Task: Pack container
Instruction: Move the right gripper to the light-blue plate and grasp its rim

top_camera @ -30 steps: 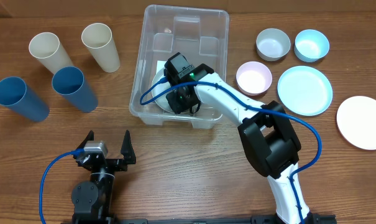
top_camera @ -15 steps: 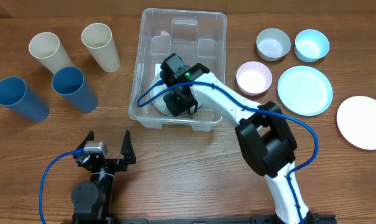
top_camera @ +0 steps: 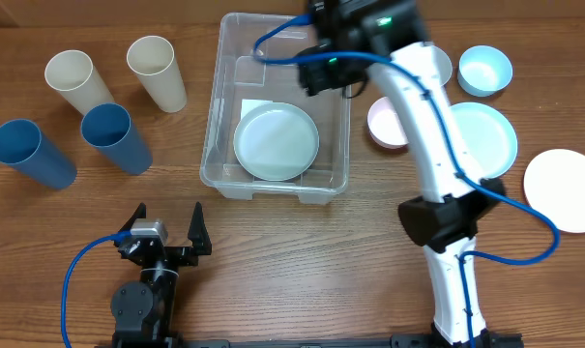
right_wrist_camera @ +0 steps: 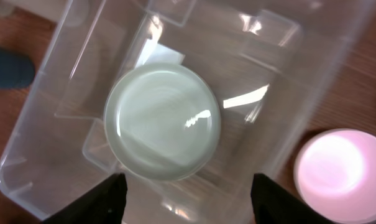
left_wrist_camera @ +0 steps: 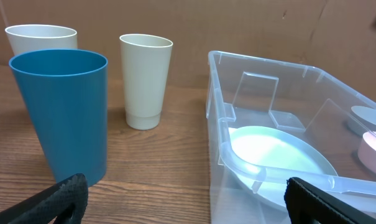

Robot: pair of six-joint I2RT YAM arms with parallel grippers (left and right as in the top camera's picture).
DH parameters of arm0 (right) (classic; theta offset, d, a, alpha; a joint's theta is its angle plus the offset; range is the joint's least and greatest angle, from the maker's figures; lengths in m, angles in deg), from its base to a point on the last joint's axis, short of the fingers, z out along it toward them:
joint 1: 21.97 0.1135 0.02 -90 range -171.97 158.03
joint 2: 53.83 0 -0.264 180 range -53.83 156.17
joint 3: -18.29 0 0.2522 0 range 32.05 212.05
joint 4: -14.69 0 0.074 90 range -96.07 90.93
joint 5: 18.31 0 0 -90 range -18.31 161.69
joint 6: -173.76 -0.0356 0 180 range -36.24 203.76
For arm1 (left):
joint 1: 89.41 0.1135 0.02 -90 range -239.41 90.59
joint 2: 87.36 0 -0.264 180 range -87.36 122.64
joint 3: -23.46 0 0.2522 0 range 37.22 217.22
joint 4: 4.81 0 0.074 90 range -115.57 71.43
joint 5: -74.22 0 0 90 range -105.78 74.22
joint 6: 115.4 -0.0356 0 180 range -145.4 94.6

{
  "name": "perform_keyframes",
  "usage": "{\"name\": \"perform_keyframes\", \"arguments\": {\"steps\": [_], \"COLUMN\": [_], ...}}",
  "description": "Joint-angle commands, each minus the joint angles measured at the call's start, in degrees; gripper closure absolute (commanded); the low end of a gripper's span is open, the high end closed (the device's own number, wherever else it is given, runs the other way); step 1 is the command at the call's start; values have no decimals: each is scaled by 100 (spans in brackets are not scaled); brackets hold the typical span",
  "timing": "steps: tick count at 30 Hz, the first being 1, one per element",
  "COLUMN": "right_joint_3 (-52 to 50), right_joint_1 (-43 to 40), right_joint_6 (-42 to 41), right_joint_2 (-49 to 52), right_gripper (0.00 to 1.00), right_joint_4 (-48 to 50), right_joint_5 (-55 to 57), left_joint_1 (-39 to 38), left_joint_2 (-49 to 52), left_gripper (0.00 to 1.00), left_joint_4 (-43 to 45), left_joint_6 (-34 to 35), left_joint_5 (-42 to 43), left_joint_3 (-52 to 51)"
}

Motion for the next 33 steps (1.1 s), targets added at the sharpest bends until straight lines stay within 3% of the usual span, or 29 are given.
{"name": "perform_keyframes", "arguments": {"steps": [1, 6, 11, 22, 27, 33], "right_joint_3": [520, 4, -966, -3467, -3880, -4817], "right_joint_1": [-745, -2092, -2979, -4419, -4725, -4535], "right_joint_6": [-769, -2079, -2006, -2374, -2507, -2579], "right_joint_2": [-109, -118, -282, -468, -466, -466], "right_gripper": [31, 28, 28, 30, 30, 35], "right_joint_4": [-249, -249, -251, -249, -85, 793], "right_joint_5": [267, 164, -251, 717, 719, 671], "left_joint_1": [57, 57, 57, 57, 57, 57], "left_joint_2": [-48, -48, -48, -48, -48, -48], "left_gripper": [0, 0, 0, 0, 0, 0], "left_joint_4": [-11, -11, -11, -11, -11, -11], "left_joint_6": [-44, -44, -44, -44, -44, -44], "left_joint_5": [-33, -33, -33, -33, -33, -33], "left_joint_3": [-20, -20, -20, -20, -20, -20]}}
